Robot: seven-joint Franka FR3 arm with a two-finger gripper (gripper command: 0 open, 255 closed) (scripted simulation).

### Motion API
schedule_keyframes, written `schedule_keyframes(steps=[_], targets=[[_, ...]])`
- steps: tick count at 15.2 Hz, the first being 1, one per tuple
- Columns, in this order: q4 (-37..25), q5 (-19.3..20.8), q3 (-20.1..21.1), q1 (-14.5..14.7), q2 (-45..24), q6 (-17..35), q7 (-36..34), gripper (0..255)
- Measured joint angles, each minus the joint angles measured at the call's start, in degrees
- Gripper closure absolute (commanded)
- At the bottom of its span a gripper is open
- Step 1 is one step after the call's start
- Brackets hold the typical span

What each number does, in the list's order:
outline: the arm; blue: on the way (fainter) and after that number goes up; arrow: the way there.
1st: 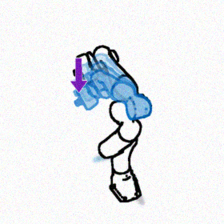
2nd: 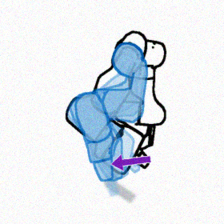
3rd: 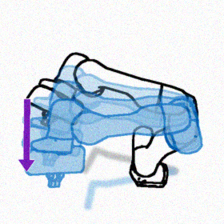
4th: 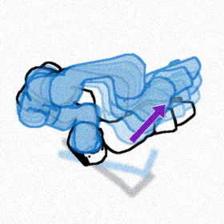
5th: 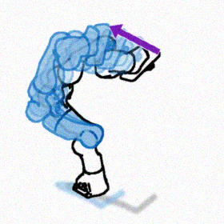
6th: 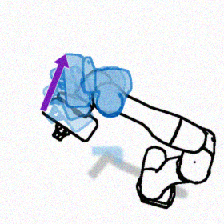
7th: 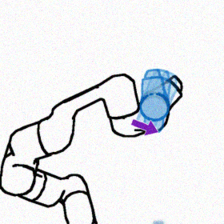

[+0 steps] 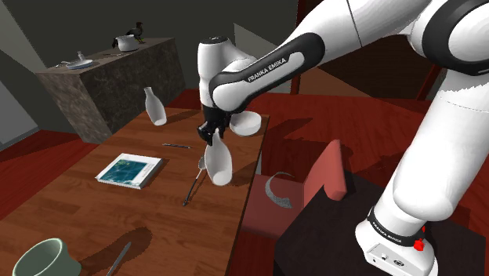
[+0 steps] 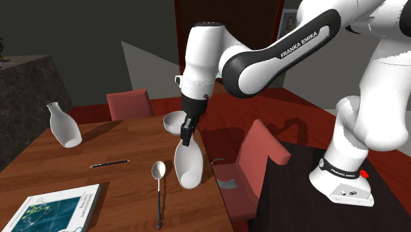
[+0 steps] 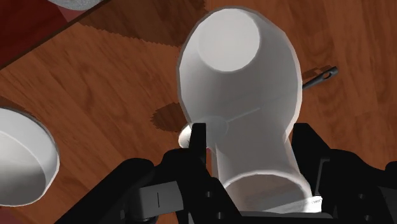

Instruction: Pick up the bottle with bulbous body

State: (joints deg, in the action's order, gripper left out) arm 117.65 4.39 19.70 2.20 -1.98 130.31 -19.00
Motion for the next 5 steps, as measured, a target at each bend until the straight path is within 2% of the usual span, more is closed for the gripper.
schedule_keyframes(steps=[5], targets=[[-2.5,-0.7,0.0,-0.1,1.0,-3.5,0.6,255]])
